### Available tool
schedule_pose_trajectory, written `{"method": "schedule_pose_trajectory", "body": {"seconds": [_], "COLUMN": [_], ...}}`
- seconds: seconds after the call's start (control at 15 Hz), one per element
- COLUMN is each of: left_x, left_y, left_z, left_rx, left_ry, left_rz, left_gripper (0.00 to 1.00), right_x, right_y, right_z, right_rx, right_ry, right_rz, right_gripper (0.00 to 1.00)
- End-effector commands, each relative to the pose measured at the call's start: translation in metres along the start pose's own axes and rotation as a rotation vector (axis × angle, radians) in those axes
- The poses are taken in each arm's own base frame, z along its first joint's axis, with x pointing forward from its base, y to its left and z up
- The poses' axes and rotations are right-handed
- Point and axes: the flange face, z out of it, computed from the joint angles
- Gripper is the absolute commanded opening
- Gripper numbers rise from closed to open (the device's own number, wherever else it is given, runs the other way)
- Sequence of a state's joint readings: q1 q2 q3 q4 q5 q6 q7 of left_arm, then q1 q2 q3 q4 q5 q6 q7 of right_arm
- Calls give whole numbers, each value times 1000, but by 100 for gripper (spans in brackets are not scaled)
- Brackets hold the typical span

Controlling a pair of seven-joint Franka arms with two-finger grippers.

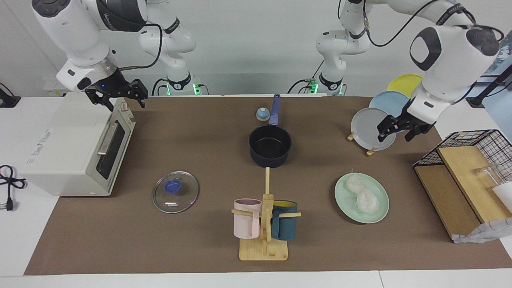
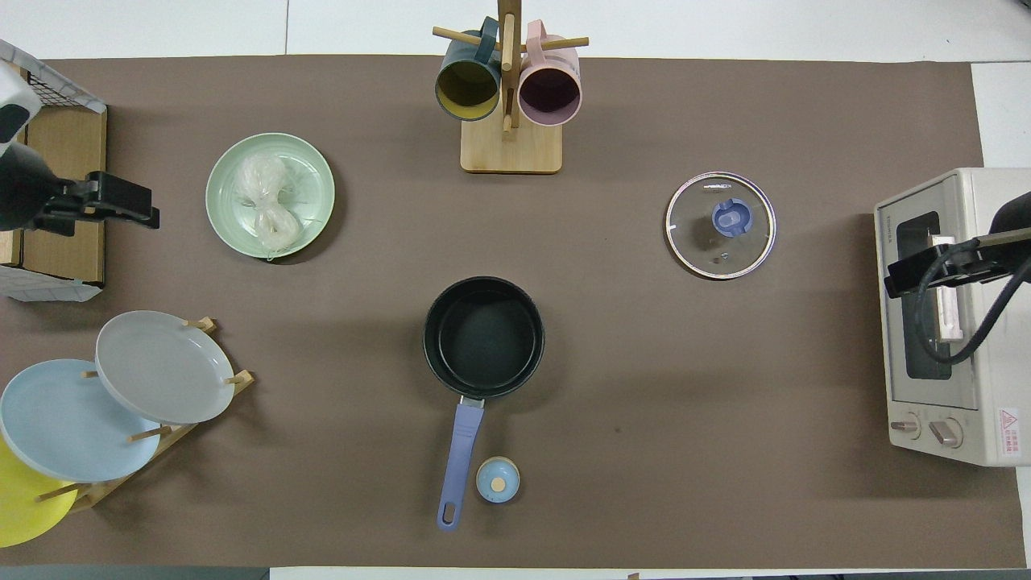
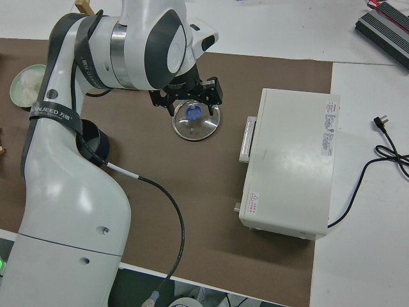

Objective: Transfer vermicelli from pot to plate

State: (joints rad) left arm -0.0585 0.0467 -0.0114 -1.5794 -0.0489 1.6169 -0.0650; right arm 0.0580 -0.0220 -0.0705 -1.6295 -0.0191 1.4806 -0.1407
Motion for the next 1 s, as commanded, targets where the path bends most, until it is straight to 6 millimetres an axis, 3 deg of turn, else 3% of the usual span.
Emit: {"method": "schedule_pose_trajectory", "body": {"seconds": [0.0,0.2,0.6,0.93], "left_x": [-31,-39,-32,-38], "left_y": [2,8,14,11], "left_z": [4,18,-5,0], "left_rx": [33,33,55,51], "left_ry": [-40,-30,-42,-72], "left_rz": [-49,-32,-10,-17], "left_gripper": [100,100,100,100], "right_x": [0,1,1,0], "right_y": [1,0,-1,-3], "right_z": [-6,-11,-11,-11], "right_rx": [0,-2,-1,0], "right_ry": [12,19,21,20], "right_rz": [12,12,12,9], "right_gripper": [100,100,100,100]}}
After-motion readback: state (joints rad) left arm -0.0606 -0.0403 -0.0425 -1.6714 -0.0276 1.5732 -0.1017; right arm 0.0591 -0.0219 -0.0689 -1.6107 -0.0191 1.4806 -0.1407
